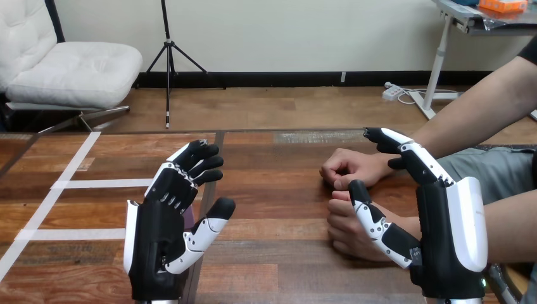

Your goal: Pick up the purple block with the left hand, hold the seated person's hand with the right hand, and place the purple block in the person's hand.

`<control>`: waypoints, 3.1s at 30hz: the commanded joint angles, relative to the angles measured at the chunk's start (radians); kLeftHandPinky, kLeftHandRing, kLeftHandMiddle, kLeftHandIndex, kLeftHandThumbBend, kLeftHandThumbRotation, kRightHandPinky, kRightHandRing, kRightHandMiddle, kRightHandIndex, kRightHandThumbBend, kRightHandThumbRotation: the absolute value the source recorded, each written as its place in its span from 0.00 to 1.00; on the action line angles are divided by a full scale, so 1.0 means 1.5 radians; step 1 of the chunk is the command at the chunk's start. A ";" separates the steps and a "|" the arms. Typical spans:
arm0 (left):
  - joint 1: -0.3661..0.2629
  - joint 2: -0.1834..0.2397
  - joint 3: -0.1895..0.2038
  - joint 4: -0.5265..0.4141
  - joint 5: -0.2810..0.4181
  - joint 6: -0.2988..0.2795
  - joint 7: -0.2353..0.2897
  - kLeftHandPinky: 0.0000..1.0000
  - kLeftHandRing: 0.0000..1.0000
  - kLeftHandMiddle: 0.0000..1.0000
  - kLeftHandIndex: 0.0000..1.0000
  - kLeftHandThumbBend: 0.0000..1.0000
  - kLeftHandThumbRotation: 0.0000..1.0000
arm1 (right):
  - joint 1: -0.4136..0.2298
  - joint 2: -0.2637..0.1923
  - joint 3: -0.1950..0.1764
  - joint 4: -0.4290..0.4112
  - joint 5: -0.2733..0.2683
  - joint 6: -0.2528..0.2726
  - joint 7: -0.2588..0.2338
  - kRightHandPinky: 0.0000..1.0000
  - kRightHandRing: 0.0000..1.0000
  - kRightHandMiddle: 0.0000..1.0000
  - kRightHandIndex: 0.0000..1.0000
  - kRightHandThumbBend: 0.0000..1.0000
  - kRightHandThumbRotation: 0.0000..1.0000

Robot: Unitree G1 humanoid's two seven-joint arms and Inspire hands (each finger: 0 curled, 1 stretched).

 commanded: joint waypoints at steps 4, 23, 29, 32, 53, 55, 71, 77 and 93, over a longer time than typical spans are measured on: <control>-0.038 0.011 0.012 -0.038 0.030 -0.018 0.009 0.69 0.75 0.77 0.77 0.76 0.41 | -0.035 0.006 -0.011 -0.008 0.010 -0.004 -0.002 0.65 0.74 0.77 0.75 0.36 0.15; -0.067 0.129 0.042 -0.078 0.052 -0.027 -0.026 0.74 0.79 0.81 0.81 0.75 0.34 | -0.033 0.007 -0.010 -0.005 0.007 -0.003 -0.003 0.66 0.75 0.77 0.75 0.36 0.15; -0.076 0.164 0.065 -0.089 0.105 -0.020 -0.008 0.77 0.82 0.84 0.83 0.76 0.39 | -0.033 0.007 -0.009 -0.004 0.003 -0.002 -0.005 0.65 0.74 0.77 0.75 0.36 0.14; -0.074 0.181 0.077 -0.108 0.137 -0.002 0.004 0.78 0.83 0.85 0.83 0.76 0.41 | -0.033 0.008 -0.009 -0.004 0.002 0.001 -0.004 0.65 0.74 0.77 0.75 0.36 0.14; -0.050 0.292 0.107 -0.276 0.425 0.187 0.111 0.85 0.90 0.92 0.90 0.76 0.57 | -0.034 0.011 -0.006 0.001 0.001 0.003 -0.006 0.65 0.74 0.77 0.75 0.36 0.15; -0.049 0.298 0.105 -0.285 0.441 0.201 0.122 0.86 0.90 0.93 0.91 0.75 0.60 | -0.035 0.012 -0.005 0.001 0.000 0.004 -0.006 0.65 0.74 0.77 0.75 0.36 0.15; -0.081 0.345 0.052 -0.284 0.534 0.276 0.168 0.91 0.94 0.95 0.94 0.74 0.64 | -0.033 0.013 -0.007 0.001 0.001 0.008 -0.002 0.66 0.75 0.77 0.76 0.36 0.16; -0.094 0.361 0.028 -0.276 0.535 0.297 0.154 0.92 0.94 0.95 0.94 0.73 0.62 | -0.033 0.014 -0.009 0.000 -0.004 0.009 -0.002 0.66 0.75 0.77 0.76 0.36 0.17; -0.130 0.403 -0.043 -0.261 0.583 0.349 0.145 1.00 0.99 0.98 0.99 0.73 0.68 | -0.033 0.011 -0.012 0.000 -0.001 0.006 -0.001 0.66 0.75 0.77 0.75 0.36 0.17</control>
